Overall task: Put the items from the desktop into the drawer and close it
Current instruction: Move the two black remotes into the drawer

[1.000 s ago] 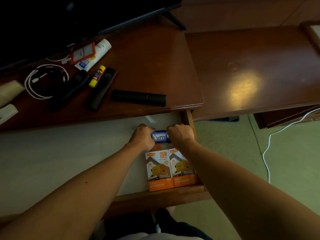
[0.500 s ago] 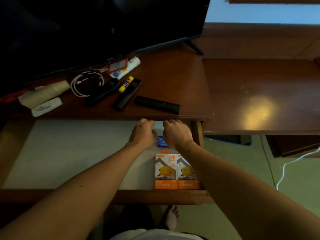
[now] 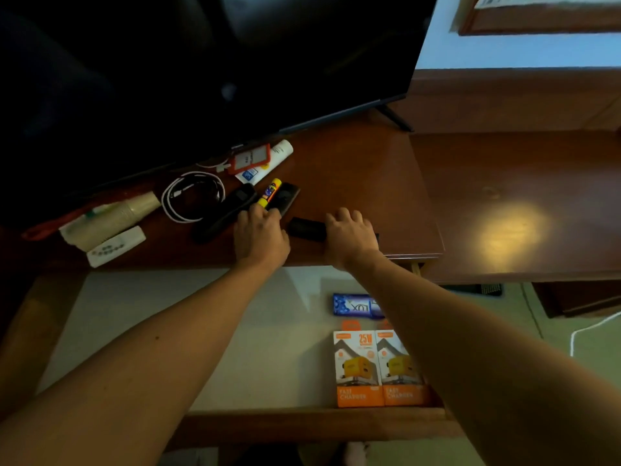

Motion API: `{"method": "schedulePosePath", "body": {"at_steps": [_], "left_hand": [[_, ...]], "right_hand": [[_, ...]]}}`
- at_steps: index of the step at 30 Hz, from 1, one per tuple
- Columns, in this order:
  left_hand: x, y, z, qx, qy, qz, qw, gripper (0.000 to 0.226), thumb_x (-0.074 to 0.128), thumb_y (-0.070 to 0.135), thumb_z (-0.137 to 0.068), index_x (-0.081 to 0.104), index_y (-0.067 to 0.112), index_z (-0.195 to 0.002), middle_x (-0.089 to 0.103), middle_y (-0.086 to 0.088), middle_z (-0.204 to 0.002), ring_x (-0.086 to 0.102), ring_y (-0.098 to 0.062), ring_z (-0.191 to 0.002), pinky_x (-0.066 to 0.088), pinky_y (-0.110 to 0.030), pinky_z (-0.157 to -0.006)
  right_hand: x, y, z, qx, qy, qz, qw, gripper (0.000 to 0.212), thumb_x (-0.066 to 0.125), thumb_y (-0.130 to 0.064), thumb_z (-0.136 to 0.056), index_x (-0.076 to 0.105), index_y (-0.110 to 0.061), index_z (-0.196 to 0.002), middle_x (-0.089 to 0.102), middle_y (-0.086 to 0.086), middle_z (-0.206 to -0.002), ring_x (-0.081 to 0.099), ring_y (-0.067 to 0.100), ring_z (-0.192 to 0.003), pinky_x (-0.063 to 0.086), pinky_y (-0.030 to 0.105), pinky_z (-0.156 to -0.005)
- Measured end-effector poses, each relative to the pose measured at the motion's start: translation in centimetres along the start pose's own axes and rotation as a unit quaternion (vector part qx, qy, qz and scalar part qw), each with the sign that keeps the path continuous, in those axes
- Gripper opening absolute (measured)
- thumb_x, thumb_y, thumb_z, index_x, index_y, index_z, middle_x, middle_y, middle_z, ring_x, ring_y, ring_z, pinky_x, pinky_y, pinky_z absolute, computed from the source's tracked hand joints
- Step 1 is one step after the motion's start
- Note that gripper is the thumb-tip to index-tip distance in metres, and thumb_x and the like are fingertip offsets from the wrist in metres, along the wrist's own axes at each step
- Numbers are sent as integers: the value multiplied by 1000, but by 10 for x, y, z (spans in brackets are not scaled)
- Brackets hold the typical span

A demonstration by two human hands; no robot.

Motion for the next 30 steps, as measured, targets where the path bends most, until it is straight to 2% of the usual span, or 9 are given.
{"method": "schedulePosePath", "body": {"at_steps": [4,7,12,17,25,30], "left_hand": [[5,-6,-16,-15,-31,1,999,42,67,36,-92,55,17,-128,48,-15,-132,48,-37,-118,46,-46,-92],[12,-10,-23,-21,-61,23,998,43,66,33,-94,51,16,-130,49,-19,-132,49,-39,-119,47,-47,-93],[15,-14,-29,8,-66,37,997,38,63,23,-96,49,11,-129,60,-20,-126,53,-40,-115,48,-47,-91],[11,-15,-28,11,-73,62,995,48,69,25,-92,46,8,-131,60,-21,-129,55,-42,-120,52,-49,-92],[6,-12,15,-1,-83,98,992,46,69,29,-92,46,15,-129,60,-20,-126,56,-40,-119,56,-49,-85],[3,-13,61,-13,-84,105,991,44,68,32,-92,46,18,-127,59,-18,-124,56,-38,-115,52,-46,-81]], "right_hand": [[0,1,-8,9,-28,13,999,51,64,-35,-87,50,-19,-133,49,12,-129,47,36,-120,42,49,-99],[2,0,-9,12,-42,20,999,48,64,-31,-89,51,-18,-133,49,12,-126,48,35,-118,44,47,-97],[1,-5,-7,36,-30,-2,999,45,64,-27,-92,50,-17,-134,50,11,-127,49,33,-117,47,46,-97],[-2,-13,-2,77,-5,-42,996,45,61,-28,-94,49,-15,-135,51,11,-126,50,32,-115,48,43,-93],[5,-19,27,137,5,-130,982,44,61,-31,-92,52,-14,-132,53,9,-122,53,28,-109,51,41,-91],[12,-26,63,166,14,-179,970,40,62,-34,-88,52,-13,-121,55,9,-113,57,26,-95,54,39,-77]]}}
Point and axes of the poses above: each hand's wrist, its own z-axis away from the middle knuckle, its own x-axis out of the palm, y = z × x, the point moved 7 cm from there along -z, towards the middle knuckle
